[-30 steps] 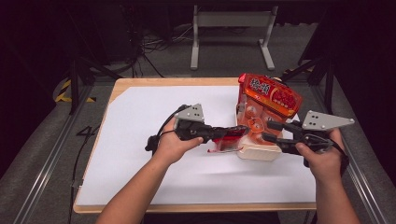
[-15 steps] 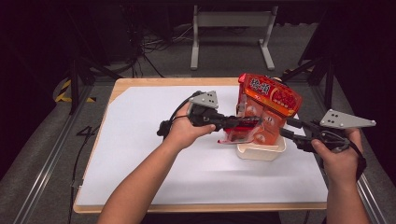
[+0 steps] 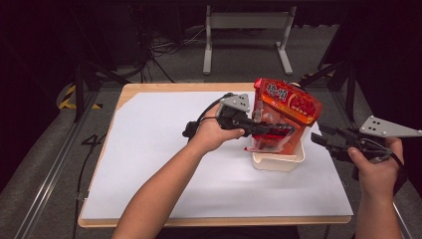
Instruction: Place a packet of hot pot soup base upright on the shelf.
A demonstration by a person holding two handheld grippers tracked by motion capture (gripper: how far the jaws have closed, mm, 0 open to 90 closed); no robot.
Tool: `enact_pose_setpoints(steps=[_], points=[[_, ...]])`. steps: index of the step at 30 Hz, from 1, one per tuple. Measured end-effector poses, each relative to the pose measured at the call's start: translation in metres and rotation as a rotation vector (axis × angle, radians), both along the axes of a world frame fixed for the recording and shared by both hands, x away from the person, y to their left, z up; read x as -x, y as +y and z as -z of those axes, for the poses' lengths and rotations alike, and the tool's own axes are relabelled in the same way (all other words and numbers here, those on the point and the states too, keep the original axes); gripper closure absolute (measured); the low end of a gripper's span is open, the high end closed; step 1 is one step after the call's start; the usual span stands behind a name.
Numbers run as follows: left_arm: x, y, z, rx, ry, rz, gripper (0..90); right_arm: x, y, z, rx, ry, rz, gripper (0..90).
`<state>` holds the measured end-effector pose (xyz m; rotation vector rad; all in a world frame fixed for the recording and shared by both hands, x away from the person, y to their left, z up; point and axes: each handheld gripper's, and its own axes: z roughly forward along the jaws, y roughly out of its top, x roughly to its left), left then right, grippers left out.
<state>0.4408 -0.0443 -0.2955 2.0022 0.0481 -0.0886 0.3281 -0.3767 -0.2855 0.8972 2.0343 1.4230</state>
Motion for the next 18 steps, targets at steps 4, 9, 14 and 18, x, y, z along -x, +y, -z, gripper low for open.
enact_pose_setpoints(steps=[4, 9, 14, 18], points=[[-0.002, -0.008, 0.004, 0.000, -0.005, 0.011, 87.9, 0.000, -0.003, 0.000, -0.004, -0.001, 0.013, 51.9], [-0.006, -0.016, 0.010, 0.006, -0.011, 0.005, 87.8, 0.000, -0.007, -0.001, -0.010, 0.004, 0.038, 51.3], [-0.009, -0.024, 0.016, 0.011, 0.008, 0.020, 87.8, 0.001, -0.010, -0.002, -0.017, -0.003, 0.045, 50.8], [-0.008, -0.030, 0.019, 0.017, 0.018, 0.030, 87.8, 0.002, -0.013, -0.002, -0.021, -0.007, 0.053, 50.7]])
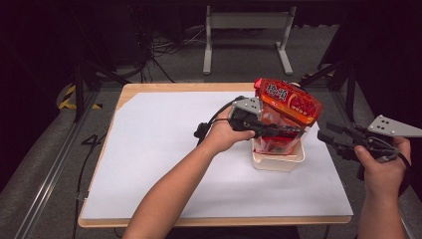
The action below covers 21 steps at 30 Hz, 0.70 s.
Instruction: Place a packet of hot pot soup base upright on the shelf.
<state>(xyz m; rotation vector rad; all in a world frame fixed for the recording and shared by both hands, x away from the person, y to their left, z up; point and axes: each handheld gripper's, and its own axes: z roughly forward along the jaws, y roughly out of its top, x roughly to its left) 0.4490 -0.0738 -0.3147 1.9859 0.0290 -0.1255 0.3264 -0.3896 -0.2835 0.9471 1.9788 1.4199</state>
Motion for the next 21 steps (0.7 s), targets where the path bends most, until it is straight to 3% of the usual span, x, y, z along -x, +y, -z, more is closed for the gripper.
enact_pose_setpoints(steps=[21], points=[[0.000, -0.007, 0.027, 0.020, 0.038, -0.010, 87.3, -0.002, 0.004, 0.002, 0.003, 0.011, -0.011, 50.0]])
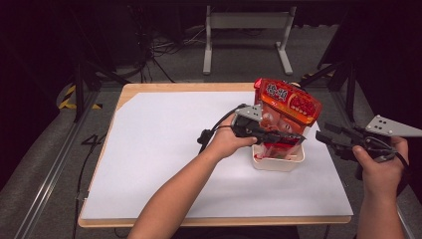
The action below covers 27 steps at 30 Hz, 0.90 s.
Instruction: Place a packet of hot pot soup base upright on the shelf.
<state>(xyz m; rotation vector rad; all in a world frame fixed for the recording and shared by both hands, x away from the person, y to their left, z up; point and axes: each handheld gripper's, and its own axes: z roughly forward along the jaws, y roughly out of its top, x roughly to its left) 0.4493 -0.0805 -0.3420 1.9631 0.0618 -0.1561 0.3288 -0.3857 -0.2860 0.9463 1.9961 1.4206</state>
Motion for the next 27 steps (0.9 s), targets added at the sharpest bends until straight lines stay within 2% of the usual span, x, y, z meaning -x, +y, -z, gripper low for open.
enact_pose_setpoints(steps=[8, 15, 19, 22, 27], points=[[0.003, -0.005, 0.005, -0.020, -0.009, 0.002, 86.5, -0.001, 0.003, 0.000, 0.002, 0.003, -0.008, 49.7], [0.004, -0.005, 0.011, -0.058, -0.018, 0.000, 83.6, -0.001, 0.003, 0.001, 0.003, 0.005, -0.010, 49.4], [0.005, -0.001, 0.010, -0.054, -0.015, -0.013, 72.0, -0.002, 0.004, 0.001, 0.006, 0.009, -0.015, 49.0], [0.006, 0.003, 0.008, -0.041, -0.031, -0.040, 54.3, -0.003, 0.006, 0.002, 0.008, 0.011, -0.018, 48.8], [0.007, 0.010, 0.004, -0.021, -0.025, -0.061, 43.0, -0.006, 0.009, 0.003, 0.008, 0.016, -0.027, 48.0]])
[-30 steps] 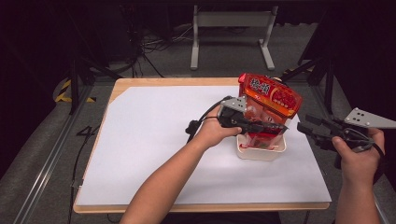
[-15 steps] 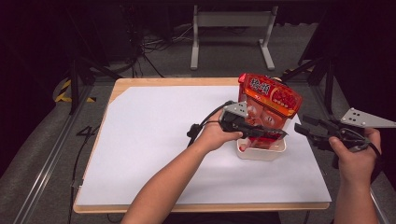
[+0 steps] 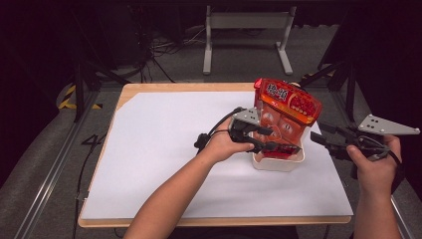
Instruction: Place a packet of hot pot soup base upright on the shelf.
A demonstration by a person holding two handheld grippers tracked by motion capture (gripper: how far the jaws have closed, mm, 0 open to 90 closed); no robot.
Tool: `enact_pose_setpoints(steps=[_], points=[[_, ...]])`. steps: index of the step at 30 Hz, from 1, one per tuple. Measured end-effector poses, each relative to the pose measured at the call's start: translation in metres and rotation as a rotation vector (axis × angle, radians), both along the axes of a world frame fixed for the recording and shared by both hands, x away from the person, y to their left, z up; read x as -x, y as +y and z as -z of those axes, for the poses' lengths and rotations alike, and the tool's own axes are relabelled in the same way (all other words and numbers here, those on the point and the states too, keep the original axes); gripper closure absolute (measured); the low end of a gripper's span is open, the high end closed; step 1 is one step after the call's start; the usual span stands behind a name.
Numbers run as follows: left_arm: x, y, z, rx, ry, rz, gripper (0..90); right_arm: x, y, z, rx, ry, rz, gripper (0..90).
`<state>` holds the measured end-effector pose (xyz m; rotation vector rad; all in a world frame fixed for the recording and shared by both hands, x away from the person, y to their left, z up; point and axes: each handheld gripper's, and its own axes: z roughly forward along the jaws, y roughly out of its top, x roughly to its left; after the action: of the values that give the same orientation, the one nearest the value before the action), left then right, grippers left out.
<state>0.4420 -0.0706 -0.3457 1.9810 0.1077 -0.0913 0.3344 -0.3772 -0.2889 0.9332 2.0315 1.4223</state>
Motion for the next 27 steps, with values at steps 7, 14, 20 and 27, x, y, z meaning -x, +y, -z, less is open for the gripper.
enact_pose_setpoints(steps=[7, 14, 20, 27], points=[[0.009, 0.016, -0.010, 0.004, -0.018, -0.067, 29.5, -0.001, 0.000, 0.003, 0.007, 0.011, 0.006, 46.9], [0.024, 0.050, -0.022, -0.013, -0.066, -0.179, 19.6, -0.002, 0.004, 0.001, -0.002, 0.016, 0.002, 41.9], [0.037, 0.092, -0.033, -0.006, -0.072, -0.275, 17.9, -0.004, 0.006, 0.004, 0.004, 0.017, 0.009, 38.6], [0.047, 0.134, -0.033, -0.024, -0.094, -0.376, 17.0, -0.007, 0.007, 0.007, 0.019, 0.024, 0.015, 36.0]])
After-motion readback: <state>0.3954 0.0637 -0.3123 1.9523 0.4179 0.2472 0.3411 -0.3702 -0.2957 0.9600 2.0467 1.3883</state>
